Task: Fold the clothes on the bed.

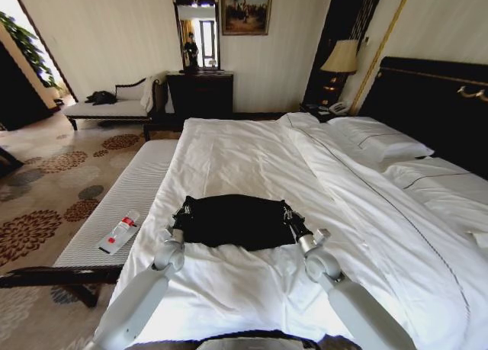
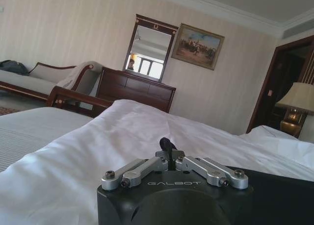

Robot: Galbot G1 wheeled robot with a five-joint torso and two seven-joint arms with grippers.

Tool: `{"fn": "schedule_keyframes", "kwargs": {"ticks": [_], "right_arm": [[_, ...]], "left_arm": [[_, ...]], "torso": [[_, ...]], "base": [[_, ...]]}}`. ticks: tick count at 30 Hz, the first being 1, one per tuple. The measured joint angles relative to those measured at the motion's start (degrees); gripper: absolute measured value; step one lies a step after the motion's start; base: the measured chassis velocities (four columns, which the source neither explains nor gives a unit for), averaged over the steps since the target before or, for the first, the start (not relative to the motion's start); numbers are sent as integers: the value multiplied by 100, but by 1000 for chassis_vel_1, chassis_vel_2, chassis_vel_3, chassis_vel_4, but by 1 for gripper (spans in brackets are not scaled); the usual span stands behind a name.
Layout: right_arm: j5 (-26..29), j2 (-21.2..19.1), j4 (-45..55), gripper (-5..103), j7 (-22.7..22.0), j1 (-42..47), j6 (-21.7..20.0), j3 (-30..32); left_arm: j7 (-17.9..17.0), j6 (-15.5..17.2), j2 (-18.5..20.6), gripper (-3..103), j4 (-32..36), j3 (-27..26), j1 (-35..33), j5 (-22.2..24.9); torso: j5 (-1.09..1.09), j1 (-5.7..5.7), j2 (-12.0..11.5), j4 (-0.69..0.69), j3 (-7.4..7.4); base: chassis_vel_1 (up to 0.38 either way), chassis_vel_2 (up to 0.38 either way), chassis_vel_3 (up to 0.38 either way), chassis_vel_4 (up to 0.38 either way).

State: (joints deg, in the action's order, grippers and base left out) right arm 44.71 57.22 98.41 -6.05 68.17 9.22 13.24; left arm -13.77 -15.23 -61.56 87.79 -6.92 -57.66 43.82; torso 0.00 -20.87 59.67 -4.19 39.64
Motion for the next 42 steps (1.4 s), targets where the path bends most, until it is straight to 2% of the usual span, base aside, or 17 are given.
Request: {"fn": "schedule_keyframes", "kwargs": {"ticks": [22, 34, 42], "right_arm": [[-325, 31, 85, 0, 138, 736, 203, 158], [-369, 5, 252, 0, 136, 1019, 259, 264], [-357, 13, 343, 0, 151, 1160, 272, 346]], "left_arm": [[116, -140, 69, 2, -182, 75, -167, -206], [194, -207, 243, 2, 56, 117, -433, -538], [235, -220, 337, 2, 72, 86, -489, -563]], "torso": [[0, 0, 0, 0, 1], [0, -1, 0, 0, 1], [0, -1, 0, -1, 1]], "base": [[0, 0, 0, 0], [0, 0, 0, 0], [0, 0, 0, 0]]}}
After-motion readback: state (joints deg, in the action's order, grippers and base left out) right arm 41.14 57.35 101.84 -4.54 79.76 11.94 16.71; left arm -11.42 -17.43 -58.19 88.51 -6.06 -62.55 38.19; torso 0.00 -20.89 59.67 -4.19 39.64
